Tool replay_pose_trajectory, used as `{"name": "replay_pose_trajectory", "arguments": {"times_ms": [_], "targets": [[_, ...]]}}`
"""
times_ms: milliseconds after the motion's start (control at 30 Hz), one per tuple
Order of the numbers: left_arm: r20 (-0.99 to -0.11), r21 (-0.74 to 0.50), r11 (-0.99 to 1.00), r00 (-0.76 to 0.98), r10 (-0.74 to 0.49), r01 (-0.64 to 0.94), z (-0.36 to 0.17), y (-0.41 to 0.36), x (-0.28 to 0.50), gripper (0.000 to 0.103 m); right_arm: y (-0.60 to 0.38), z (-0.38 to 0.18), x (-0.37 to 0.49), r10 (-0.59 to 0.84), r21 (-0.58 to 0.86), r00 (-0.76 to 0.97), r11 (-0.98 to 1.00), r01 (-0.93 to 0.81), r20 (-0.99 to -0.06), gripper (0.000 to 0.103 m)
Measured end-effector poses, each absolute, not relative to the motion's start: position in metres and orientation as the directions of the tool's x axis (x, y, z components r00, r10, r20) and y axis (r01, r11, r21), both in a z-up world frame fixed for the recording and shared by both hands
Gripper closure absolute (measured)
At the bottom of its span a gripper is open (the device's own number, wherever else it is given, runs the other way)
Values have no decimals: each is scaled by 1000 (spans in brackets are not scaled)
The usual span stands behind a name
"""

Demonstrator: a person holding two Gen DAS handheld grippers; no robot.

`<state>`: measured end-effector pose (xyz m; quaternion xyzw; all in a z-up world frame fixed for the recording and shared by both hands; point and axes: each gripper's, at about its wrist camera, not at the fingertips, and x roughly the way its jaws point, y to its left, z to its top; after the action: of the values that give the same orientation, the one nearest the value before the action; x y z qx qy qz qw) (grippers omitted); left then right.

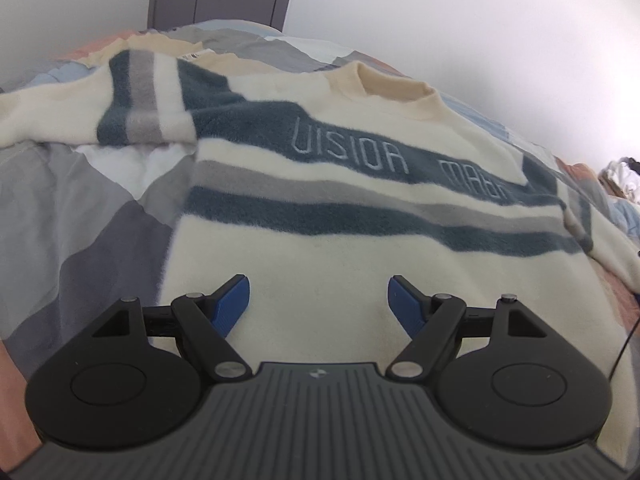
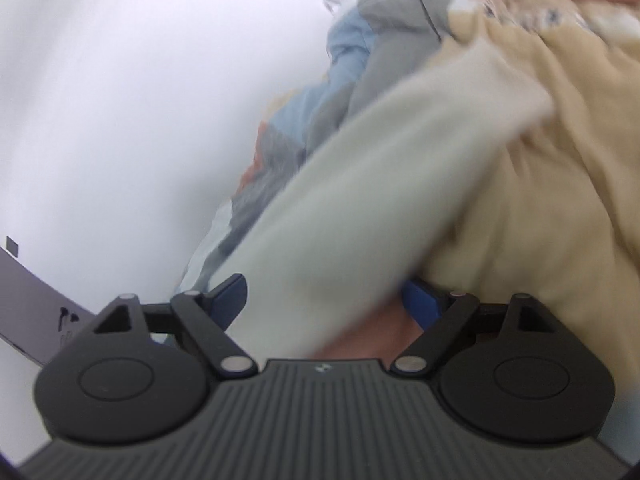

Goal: Fold large clothes
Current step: 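Grasp the sleeve cuff nearest the right gripper and lift it, then lay the held sleeve across the sweater body and open the right gripper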

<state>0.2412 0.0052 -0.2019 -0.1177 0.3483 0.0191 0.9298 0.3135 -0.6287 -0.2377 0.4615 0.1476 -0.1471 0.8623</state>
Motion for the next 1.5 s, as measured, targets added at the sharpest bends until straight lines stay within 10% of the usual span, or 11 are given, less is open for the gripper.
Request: {"name": "replay_pose_trajectory", "arguments": {"times_ms": [133, 233, 300, 900, 1500], "targets": [[-659, -194, 971, 752, -24, -139, -203, 2, 247, 23, -647, -238, 331, -192, 756, 910, 509, 412, -367, 29], [-662, -209, 966, 749, -26, -151, -202, 1, 251, 23, -650, -217, 332, -293, 685, 897, 579, 441, -330, 85], [-659, -229, 961, 751, -38, -152, -199, 2, 253, 23, -655, -203, 334, -296, 653, 904, 625, 427, -307, 89], [-700, -256, 959, 707, -98, -120, -190, 22, 240, 23, -493, 20, 317, -34, 248, 999, 968, 27, 24, 91], [-554, -480, 868, 810, -190, -124, -146, 92, 183, 23, -209, -11, 224, 389, -13, 909, 918, -395, -146, 91]]}}
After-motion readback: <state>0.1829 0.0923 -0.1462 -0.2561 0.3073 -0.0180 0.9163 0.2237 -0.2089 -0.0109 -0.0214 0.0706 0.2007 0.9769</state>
